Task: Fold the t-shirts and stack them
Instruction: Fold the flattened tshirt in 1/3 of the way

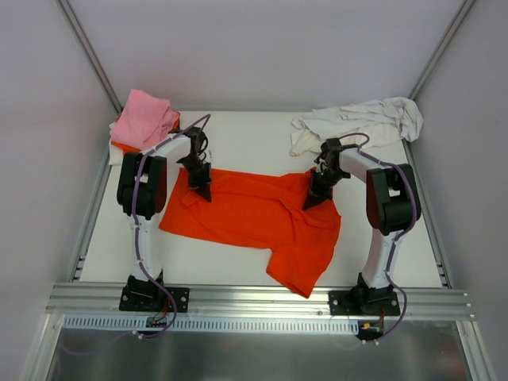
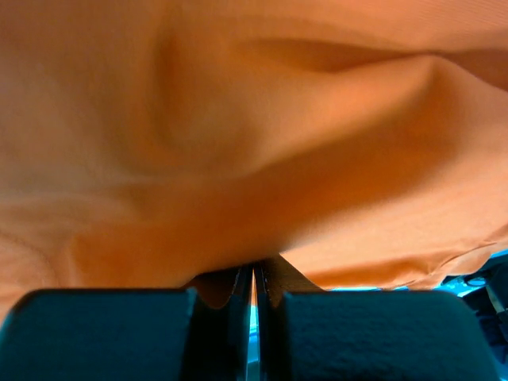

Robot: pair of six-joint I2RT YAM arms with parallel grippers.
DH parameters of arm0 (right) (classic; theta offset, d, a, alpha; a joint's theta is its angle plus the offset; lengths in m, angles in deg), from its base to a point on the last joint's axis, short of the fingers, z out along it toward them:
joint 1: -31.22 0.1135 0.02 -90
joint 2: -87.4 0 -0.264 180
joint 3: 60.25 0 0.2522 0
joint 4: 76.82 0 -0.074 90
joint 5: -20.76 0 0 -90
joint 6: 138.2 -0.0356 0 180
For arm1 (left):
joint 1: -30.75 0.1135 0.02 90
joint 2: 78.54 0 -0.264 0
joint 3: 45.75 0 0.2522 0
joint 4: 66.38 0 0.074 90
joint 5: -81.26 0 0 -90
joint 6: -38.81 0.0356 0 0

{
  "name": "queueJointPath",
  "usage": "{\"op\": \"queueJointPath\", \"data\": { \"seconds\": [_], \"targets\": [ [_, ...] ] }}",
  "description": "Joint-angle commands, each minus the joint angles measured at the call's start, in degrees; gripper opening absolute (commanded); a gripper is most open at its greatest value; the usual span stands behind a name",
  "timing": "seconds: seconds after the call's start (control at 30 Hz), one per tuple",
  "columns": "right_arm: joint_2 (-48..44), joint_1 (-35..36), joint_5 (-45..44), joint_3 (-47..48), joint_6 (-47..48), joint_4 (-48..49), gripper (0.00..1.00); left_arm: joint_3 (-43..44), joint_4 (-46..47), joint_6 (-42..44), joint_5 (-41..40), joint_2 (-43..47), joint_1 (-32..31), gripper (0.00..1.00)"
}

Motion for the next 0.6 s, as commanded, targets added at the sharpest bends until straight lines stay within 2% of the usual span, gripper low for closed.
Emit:
{"op": "queueJointPath", "data": {
  "seconds": [0.0,0.27,0.57],
  "targets": [
    [1.09,0.46,-1.65,3.83,-0.71,-3.25,0.0,0.95,-0.82,0.55,0.37,-1.47,-0.76,0.0],
    [6.18,0.54,-4.38,11.13,-0.45,-6.85,0.0,2.09,-0.29,0.54,1.86,-4.46,-0.67,0.0],
    [10.05,0.63,-6.75,17.28,-0.62,-9.93,0.0,9.38,-2.22,0.02,2.3,-8.23,-0.76,0.0]
  ]
}}
